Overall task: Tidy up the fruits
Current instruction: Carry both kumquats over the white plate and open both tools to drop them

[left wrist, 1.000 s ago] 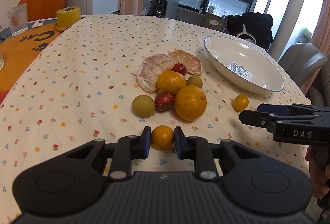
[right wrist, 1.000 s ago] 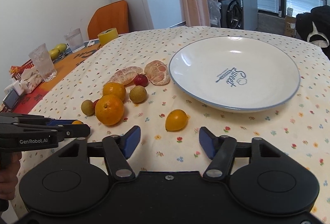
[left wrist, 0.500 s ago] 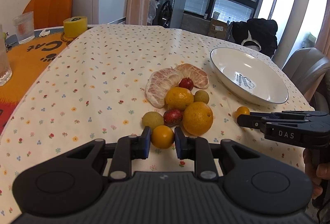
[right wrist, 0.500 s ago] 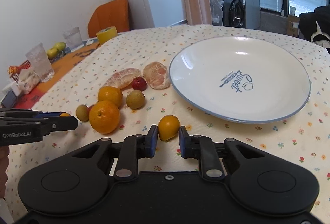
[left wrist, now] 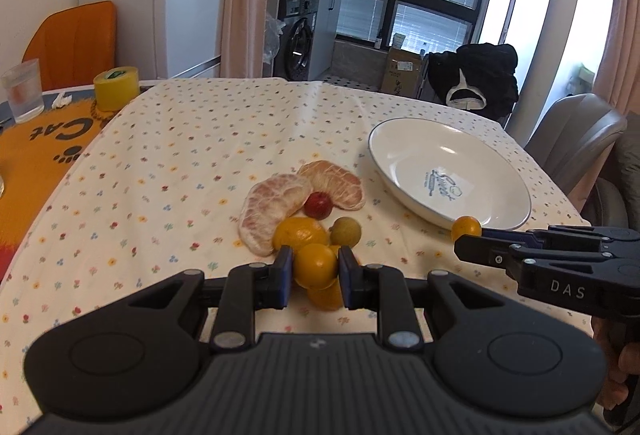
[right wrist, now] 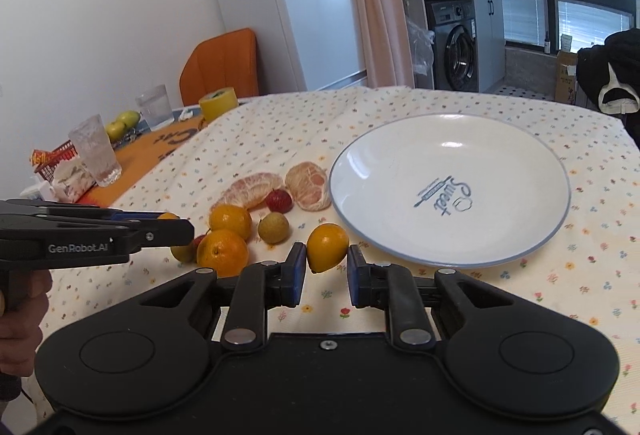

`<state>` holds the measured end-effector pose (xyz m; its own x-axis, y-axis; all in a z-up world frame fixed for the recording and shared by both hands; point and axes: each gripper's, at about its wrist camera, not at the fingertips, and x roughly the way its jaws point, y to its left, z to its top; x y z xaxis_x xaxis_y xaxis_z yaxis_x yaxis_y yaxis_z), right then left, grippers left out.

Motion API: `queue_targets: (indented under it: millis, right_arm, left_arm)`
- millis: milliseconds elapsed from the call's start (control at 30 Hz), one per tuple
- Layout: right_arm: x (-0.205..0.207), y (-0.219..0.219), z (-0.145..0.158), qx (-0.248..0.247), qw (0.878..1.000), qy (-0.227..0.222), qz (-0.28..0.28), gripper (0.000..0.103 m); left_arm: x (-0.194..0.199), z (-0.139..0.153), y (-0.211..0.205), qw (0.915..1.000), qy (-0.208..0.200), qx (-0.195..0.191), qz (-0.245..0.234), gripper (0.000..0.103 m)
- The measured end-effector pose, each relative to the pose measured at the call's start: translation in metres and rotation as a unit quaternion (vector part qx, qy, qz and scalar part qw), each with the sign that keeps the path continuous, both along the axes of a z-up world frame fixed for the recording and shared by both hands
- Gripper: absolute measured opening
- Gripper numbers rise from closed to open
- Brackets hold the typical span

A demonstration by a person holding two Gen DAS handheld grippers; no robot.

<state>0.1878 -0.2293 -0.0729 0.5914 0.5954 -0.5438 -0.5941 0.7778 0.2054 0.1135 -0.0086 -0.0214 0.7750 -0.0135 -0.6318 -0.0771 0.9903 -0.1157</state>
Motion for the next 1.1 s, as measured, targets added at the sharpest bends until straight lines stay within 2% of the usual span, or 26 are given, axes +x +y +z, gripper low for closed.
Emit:
queue_targets:
  millis: [667,1100]
  right_arm:
    - [0.019,-0.037,0.009,0.015,0.999,-0.019,-0.049,0.02]
    - [0.037,-0.052,0.002,0.024,0.998,-0.008,-0.063,0.02]
  left_arm:
    - [0.045,0.013,-0.039,0.999,-0.011,-0.004,-0.044,0.022]
    - [0.075,0.011,-0.06,0.9982,0.003,0.005,-0.06,0.022]
